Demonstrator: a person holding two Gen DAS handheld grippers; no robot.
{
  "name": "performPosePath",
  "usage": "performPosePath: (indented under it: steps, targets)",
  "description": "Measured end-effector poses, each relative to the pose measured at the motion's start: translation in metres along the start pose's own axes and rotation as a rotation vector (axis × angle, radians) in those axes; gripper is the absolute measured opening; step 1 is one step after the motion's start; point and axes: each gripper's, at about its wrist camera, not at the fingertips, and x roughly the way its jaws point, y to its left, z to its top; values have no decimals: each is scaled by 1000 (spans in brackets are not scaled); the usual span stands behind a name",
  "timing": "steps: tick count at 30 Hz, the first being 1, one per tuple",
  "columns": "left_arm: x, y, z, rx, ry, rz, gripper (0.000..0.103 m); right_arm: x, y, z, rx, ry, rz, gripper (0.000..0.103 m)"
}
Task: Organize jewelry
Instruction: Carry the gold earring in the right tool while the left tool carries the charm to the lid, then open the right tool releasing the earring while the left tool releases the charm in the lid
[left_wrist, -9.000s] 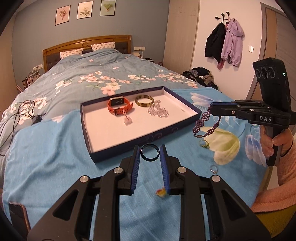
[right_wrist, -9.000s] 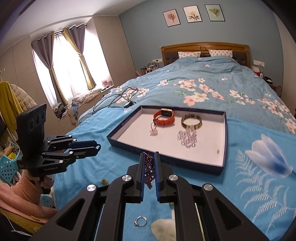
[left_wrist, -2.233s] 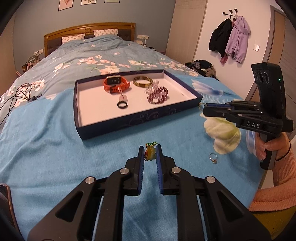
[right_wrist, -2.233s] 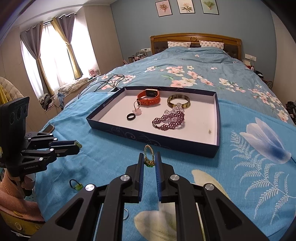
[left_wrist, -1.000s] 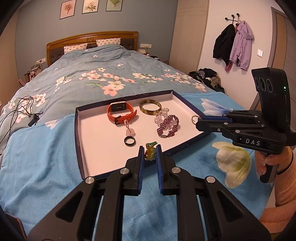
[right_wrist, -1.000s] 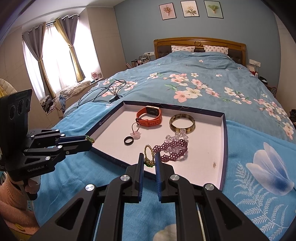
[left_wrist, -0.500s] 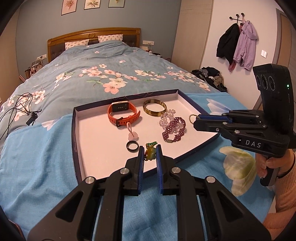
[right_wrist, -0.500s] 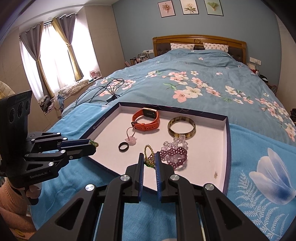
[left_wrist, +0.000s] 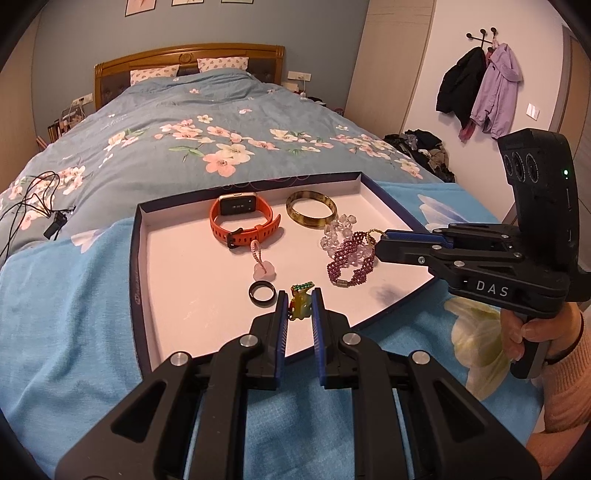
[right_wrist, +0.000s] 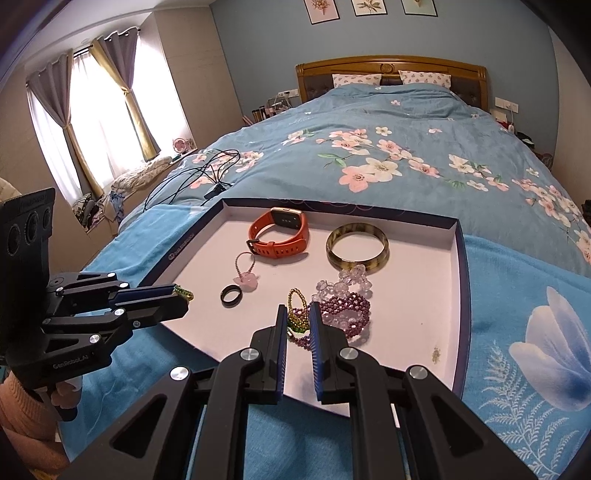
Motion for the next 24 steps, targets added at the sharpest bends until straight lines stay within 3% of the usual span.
performPosePath:
  steps: [24]
  targets:
    - [29,1,4,-1,45,23,13,25,-7,3,14,51,-23,10]
